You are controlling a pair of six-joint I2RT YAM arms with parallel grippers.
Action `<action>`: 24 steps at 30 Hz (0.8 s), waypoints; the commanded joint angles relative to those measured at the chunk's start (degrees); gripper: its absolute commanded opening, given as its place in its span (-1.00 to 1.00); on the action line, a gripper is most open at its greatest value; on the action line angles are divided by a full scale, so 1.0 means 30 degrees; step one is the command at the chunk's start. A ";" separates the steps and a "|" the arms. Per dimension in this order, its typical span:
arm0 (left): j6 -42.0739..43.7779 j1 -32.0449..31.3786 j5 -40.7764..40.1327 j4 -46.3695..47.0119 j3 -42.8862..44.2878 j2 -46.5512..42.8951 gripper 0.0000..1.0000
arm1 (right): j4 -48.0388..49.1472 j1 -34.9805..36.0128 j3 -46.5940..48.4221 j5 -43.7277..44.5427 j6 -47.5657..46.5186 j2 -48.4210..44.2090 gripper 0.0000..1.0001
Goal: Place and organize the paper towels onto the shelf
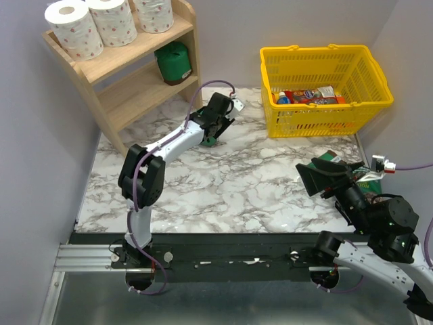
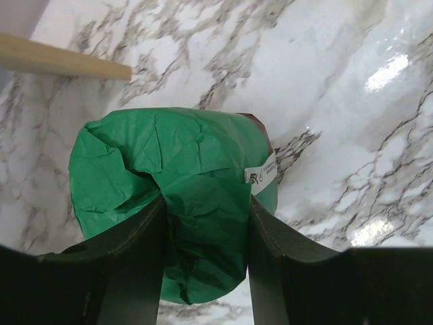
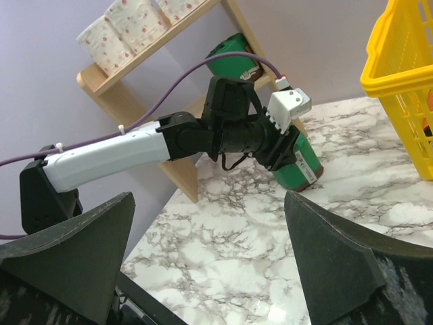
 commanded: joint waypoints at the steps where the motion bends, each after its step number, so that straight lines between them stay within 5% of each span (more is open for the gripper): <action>1: -0.0178 -0.0085 -0.2813 -0.0579 -0.0247 -0.3183 -0.01 | 0.0111 -0.0002 -0.0387 -0.0157 0.0293 -0.0650 1.00; 13: 0.1692 -0.0056 -0.8729 -0.2954 0.1011 -0.6701 -0.01 | -0.0563 -0.0002 -0.0388 -0.0509 0.0792 -0.1500 1.00; 24: 0.3482 0.2081 -0.9234 -0.2547 0.4117 -0.5092 0.04 | -0.0855 -0.0002 -0.0153 -0.0510 0.0528 -0.1881 1.00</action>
